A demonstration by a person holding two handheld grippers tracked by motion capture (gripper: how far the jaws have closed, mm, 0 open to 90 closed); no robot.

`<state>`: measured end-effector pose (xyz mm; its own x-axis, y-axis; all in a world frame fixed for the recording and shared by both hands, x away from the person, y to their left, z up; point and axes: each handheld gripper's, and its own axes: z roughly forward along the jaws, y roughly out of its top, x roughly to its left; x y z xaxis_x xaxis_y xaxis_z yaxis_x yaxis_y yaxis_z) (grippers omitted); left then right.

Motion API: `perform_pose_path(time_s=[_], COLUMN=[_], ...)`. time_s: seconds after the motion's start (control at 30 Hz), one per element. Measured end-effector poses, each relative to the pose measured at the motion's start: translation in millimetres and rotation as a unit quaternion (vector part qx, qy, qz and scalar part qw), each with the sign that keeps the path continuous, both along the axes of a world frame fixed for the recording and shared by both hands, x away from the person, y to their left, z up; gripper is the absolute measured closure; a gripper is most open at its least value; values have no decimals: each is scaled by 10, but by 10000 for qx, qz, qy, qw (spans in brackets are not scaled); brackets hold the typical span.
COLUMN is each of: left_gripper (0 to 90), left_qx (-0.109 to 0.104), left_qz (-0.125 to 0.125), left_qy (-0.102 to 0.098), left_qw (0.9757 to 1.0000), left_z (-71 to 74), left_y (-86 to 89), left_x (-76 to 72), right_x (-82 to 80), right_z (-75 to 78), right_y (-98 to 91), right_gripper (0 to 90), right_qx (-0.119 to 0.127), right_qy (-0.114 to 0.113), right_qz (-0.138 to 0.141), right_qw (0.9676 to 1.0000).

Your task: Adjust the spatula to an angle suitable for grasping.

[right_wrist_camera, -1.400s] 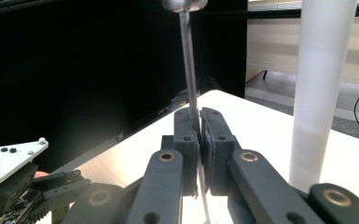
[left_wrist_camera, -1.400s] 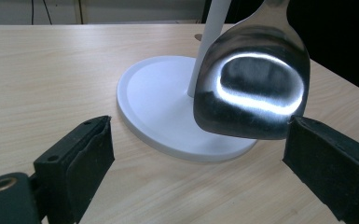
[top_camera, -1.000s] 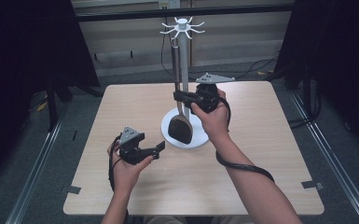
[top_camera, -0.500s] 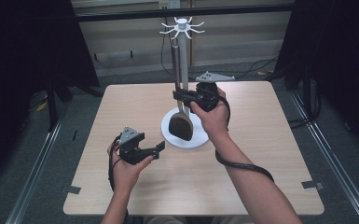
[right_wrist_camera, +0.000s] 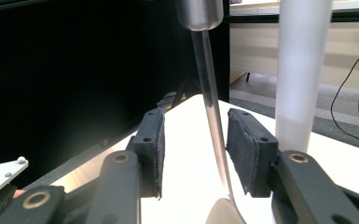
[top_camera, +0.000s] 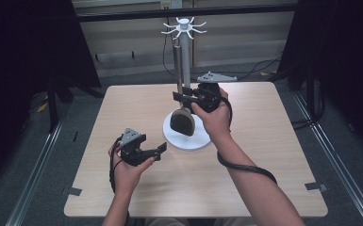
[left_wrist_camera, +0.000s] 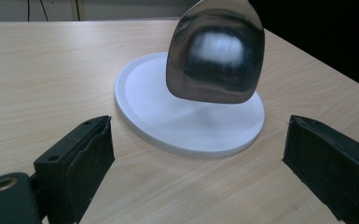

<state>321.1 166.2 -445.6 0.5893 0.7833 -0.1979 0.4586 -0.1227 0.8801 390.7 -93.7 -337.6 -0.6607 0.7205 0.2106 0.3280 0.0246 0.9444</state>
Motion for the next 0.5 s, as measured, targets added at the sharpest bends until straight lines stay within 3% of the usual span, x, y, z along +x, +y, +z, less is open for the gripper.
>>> perform_pose_path(time_s=[0.5], left_gripper=[73], left_qx=[18], left_qz=[-3], left_qy=[31], left_qw=[10000], left_z=[-11], left_y=[11], left_x=[8], right_x=[-56], right_z=[-37], right_y=[-20], right_gripper=[313], right_qx=[-202], right_qy=[94], right_qz=[-200], right_qw=[9995])
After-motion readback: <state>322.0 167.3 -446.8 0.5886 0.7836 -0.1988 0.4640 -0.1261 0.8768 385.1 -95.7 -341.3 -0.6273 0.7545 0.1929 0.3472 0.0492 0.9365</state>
